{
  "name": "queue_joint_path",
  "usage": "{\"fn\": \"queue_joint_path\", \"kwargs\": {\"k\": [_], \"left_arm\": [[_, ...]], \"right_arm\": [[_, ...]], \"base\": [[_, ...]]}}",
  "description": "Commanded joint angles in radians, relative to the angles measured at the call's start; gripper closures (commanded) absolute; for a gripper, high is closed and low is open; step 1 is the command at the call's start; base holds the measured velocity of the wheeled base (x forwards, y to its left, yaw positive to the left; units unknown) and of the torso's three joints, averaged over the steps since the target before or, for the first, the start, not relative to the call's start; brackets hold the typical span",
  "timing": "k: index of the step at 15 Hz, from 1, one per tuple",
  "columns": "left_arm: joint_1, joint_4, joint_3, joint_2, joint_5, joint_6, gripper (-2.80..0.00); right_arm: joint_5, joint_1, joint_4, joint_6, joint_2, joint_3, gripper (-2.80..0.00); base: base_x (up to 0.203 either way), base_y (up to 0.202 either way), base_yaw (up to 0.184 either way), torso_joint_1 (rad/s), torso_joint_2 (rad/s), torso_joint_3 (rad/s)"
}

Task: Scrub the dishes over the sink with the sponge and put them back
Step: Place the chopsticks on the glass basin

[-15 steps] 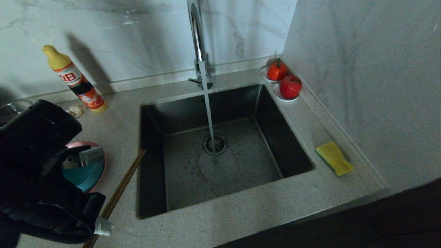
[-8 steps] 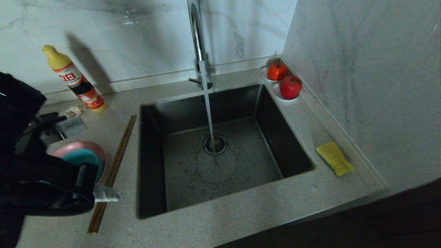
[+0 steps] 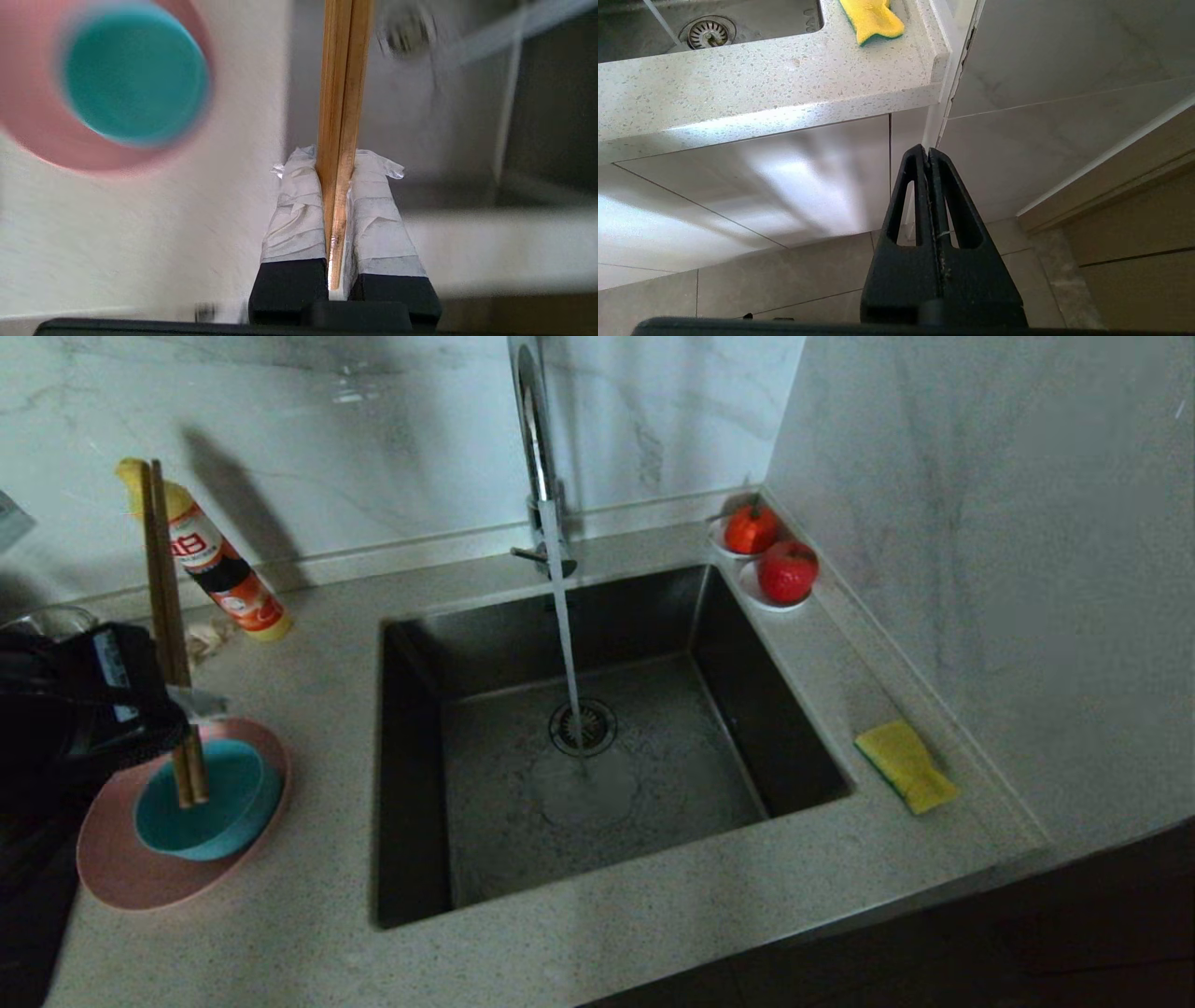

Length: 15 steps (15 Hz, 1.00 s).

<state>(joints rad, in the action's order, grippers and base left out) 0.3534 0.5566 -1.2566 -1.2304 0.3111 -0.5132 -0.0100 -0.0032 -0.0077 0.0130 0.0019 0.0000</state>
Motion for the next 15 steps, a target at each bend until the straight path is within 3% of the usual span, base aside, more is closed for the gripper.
{"fn": "queue_joint_path", "kwargs": {"k": [1,7,9,12,15], "left_arm": [[-0.027,0.006,-0.063,-0.007,0.065,0.004,0.0],[-0.277,0.004,-0.145,-0.098,0.086,0.109,0.0],[-0.402,-0.02,-0.147,-0.11,0.025,0.161,0.0],[-0.677,-0.139,-0.139,-0.137,-0.144,0.265,0.0],[-0.867,-0.381,-0.128,-0.239,-0.223,0.362,0.0]], "right_arm": [[-0.001,0.0,0.0,0.0,0.0,0.0,0.0],[-0.001,0.0,0.0,-0.001,0.0,0.0,0.0],[-0.001,0.0,0.0,0.0,0.0,0.0,0.0],[0.0,0.0,0.0,-0.001,0.0,0.0,0.0],[-0.001,0.0,0.0,0.001,0.0,0.0,0.0]], "base": [[0.0,0.0,0.0,0.0,0.0,0.0],[0.0,0.0,0.0,0.0,0.0,0.0],[0.0,0.0,0.0,0.0,0.0,0.0],[0.0,0.0,0.0,0.0,0.0,0.0],[0.0,0.0,0.0,0.0,0.0,0.0]]}}
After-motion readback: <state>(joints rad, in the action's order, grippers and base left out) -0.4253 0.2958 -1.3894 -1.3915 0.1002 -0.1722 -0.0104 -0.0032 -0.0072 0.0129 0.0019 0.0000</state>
